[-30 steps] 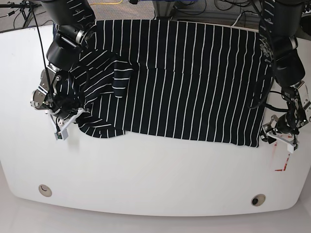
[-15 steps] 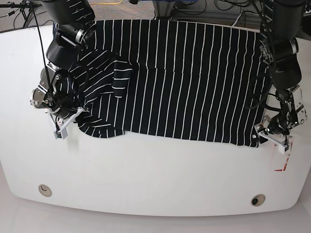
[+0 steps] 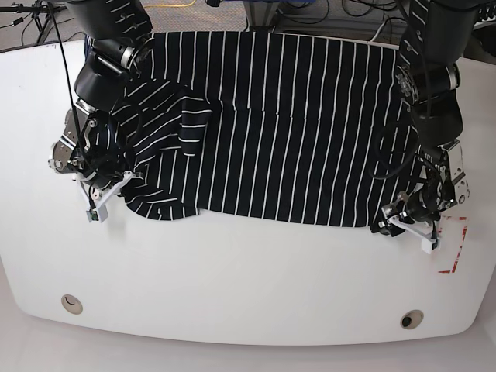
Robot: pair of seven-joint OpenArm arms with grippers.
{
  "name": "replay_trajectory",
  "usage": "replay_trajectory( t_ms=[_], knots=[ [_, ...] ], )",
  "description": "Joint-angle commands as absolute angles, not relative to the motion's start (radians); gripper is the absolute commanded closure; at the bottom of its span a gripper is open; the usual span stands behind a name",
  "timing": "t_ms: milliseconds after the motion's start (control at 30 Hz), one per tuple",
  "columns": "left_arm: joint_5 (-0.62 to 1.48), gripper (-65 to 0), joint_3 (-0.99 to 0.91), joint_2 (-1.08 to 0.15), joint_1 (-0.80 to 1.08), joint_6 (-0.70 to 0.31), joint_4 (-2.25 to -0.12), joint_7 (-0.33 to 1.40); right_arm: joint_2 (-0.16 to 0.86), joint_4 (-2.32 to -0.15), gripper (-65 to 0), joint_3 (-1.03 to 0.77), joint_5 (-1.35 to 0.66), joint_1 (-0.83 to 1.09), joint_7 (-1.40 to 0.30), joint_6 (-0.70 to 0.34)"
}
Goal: Fold the T-shirt properly
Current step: 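Fold the hem over toward the collar with both grippers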
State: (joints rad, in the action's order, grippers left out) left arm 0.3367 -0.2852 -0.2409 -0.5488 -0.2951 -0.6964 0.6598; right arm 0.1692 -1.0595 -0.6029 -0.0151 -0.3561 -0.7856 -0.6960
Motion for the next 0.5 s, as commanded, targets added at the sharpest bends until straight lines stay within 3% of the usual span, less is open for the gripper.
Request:
replay_trajectory(
  t_ms=[0, 167, 200, 467],
  knots=[
    [0.332, -30.7, -0.243, -0.237, -0.562, -0.289, -0.7, 0.694, 0.179, -1.072, -2.7, -0.602, -0.005, -0.371, -0.8, -0.698],
    [0.332, -5.4, -0.22, -0.236, -0.562, -0.289, -0.696, 0.665, 0.18, -1.072, -2.7, -0.602, -0.004, -0.372, -0.8, -0.698],
    [0.332, -2.8, -0.217, -0.236, -0.562, -0.289, -0.696, 0.662, 0.182, -1.072, -2.7, -0.602, -0.004, -0.374, -0.8, -0.698],
    [0.337, -1.7, -0.219, -0.236, -0.564, -0.289, -0.705, 0.665, 0.202, -1.081, -1.0, -0.601, -0.002, -0.406, -0.802, -0.698]
  ],
)
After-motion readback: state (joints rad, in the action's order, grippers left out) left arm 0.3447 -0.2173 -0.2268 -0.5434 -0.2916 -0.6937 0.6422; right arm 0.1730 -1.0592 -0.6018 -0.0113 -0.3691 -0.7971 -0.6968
